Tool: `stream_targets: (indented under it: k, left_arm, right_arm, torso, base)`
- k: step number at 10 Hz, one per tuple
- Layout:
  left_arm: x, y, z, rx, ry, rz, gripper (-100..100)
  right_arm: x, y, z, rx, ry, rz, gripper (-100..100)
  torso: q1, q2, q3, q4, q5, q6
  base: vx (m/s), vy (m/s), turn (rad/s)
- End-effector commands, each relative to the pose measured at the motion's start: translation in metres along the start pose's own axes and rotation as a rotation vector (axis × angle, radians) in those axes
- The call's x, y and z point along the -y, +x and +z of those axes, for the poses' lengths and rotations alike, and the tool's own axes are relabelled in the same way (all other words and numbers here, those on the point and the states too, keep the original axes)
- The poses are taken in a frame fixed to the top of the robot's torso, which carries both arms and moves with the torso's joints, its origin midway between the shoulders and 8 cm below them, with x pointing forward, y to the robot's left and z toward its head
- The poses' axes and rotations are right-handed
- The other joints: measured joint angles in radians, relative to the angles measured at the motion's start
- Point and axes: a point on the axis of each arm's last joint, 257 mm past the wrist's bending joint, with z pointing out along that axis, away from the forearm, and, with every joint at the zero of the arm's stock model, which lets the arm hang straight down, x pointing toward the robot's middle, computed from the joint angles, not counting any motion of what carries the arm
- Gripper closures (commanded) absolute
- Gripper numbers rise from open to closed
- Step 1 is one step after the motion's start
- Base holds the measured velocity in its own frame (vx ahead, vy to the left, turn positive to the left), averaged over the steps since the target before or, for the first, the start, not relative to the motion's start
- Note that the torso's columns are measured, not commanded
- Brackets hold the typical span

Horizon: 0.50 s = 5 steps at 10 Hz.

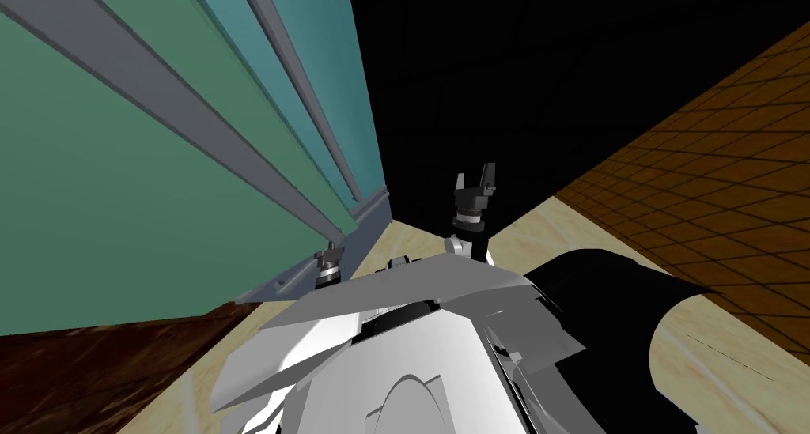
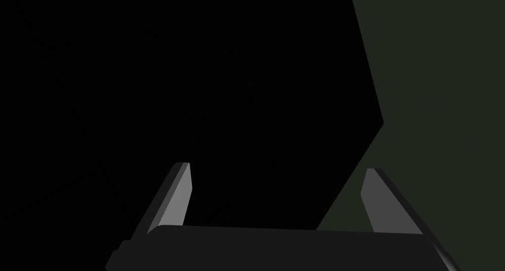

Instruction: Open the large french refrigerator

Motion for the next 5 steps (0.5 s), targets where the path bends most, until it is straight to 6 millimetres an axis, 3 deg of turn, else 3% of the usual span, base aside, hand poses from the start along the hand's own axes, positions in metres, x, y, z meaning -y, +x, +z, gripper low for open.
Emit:
stream_targets:
  k: [1,4,5]
  left_arm:
    - [-0.012,0.006,0.022,-0.016,0.01,-0.003,100]
    - [-0.053,0.024,0.039,-0.018,-0.008,-0.022,100]
    - [-0.058,0.023,0.046,-0.019,-0.014,-0.02,100]
  right_arm:
    - [0.0,0.0,0.0,0.0,0.0,0.0,0]
    - [0.0,0.0,0.0,0.0,0.0,0.0,0]
    - [0.0,0.0,0.0,0.0,0.0,0.0,0]
  torso:
    - [-0.001,-0.002,-0.001,-0.001,0.001,0.0]
    - [-0.004,-0.007,-0.003,-0.004,0.001,0.001]
    - [0.0,-0.003,-0.001,-0.003,0.001,0.001]
  base:
    - [-0.09,0.092,0.027]
    - [-0.162,0.126,-0.095]
    - [-0.184,0.169,-0.058]
